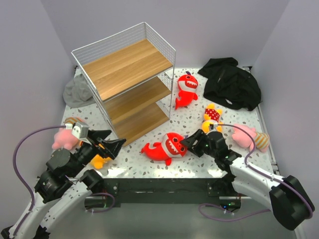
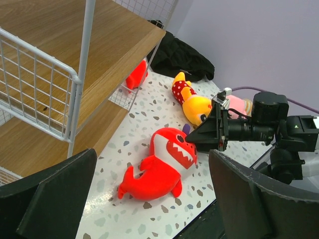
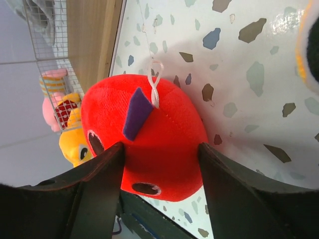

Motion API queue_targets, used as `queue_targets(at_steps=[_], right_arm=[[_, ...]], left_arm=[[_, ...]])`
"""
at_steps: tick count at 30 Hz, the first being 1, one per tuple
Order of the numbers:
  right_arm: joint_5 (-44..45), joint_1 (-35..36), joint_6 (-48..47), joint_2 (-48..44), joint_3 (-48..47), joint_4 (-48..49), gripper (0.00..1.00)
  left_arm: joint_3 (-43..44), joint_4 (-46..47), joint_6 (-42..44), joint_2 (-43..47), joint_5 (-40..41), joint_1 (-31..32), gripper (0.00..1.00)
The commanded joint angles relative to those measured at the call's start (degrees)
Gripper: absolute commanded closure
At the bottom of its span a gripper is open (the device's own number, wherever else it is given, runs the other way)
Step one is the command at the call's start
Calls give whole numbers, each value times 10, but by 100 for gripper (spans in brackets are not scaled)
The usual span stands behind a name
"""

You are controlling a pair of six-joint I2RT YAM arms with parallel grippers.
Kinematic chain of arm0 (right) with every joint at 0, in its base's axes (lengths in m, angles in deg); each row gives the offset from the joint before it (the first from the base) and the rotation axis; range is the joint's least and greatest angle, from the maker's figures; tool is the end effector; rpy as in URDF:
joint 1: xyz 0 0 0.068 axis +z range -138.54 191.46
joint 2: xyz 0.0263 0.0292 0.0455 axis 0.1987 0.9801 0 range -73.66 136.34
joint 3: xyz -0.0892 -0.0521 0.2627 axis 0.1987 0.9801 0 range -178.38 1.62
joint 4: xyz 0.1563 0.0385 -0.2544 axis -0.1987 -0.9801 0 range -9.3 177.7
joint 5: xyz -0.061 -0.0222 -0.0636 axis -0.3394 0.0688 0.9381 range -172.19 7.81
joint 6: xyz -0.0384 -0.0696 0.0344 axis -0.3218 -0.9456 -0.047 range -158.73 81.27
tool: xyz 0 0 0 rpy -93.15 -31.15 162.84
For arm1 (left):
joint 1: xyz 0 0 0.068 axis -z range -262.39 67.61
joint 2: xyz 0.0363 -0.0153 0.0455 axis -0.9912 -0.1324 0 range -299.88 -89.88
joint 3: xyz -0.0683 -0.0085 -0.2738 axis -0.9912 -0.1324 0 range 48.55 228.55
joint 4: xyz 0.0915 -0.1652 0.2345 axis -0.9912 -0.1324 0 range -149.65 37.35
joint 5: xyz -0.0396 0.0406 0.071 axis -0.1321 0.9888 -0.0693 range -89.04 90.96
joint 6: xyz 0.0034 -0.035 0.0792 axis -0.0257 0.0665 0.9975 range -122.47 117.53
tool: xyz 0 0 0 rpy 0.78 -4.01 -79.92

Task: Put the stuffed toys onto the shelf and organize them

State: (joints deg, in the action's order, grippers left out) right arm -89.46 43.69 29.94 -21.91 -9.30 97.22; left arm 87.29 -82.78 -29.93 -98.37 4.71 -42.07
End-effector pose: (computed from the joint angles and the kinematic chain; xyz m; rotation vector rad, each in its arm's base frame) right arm 0.1935 0.1334 0.1084 0.6537 2.2544 1.1116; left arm 0.0927 -0.0720 0.3505 0.1298 1.6324 -0.8699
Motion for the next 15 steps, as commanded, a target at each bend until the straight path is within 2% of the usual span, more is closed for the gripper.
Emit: queue_targets(at_steps=[1,6,9,15], right_arm=[[23,3,-63,-2,-29,-43,53],[80,3,-191,-20,-137,-218,76],[86,3,-249,-5,-189,-280,82],[53,3,-375,52,-265,-340,84]], left_arm=[[1,9,-5,-4,5,3,0],[1,9,-5,0,6,3,0],[1,9,-5,5,6,4,0],[0,9,-5,8,6,4,1]])
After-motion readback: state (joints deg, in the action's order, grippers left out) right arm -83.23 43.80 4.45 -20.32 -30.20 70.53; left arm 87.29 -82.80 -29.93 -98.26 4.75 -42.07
